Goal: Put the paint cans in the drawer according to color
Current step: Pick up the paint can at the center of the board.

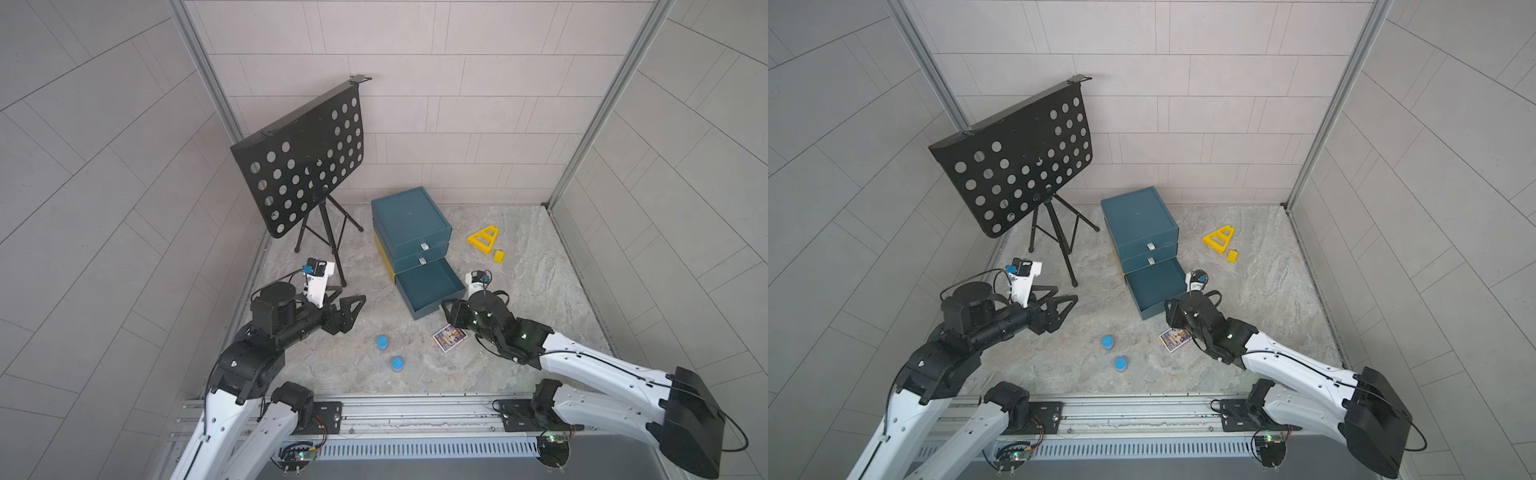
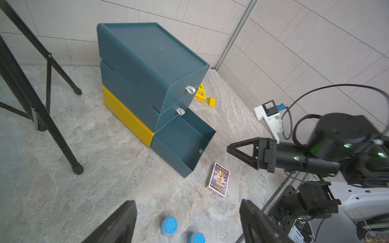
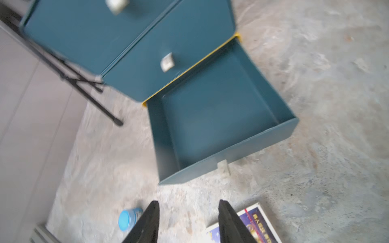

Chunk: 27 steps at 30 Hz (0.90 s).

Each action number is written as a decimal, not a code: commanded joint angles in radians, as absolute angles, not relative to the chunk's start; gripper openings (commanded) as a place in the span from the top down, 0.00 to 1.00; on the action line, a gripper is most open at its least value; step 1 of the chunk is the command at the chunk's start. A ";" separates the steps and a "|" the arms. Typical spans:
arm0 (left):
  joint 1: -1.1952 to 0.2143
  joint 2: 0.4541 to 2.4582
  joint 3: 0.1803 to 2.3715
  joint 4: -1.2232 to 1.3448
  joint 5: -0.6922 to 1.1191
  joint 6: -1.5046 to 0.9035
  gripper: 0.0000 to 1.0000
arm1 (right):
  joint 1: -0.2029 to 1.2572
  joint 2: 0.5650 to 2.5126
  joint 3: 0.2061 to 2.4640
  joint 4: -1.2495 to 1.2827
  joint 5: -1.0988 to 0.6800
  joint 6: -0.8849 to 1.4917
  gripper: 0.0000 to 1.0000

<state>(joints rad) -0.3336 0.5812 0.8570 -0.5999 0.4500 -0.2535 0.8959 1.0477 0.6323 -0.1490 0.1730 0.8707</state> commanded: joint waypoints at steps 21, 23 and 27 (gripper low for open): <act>-0.313 0.504 0.871 -0.650 0.266 -0.250 0.15 | 1.368 1.681 1.032 -0.477 0.295 0.651 0.39; -0.313 0.499 0.871 -0.649 0.262 -0.250 0.15 | 1.367 1.710 1.057 -0.477 0.299 0.650 0.41; -0.311 0.497 0.871 -0.650 0.264 -0.252 0.15 | 1.368 1.748 1.087 -0.464 0.295 0.660 0.45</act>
<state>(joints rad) -0.3199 0.5056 0.8574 -0.6483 0.2714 -0.2535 1.3643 1.7340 1.0634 -0.4675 0.2909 0.6544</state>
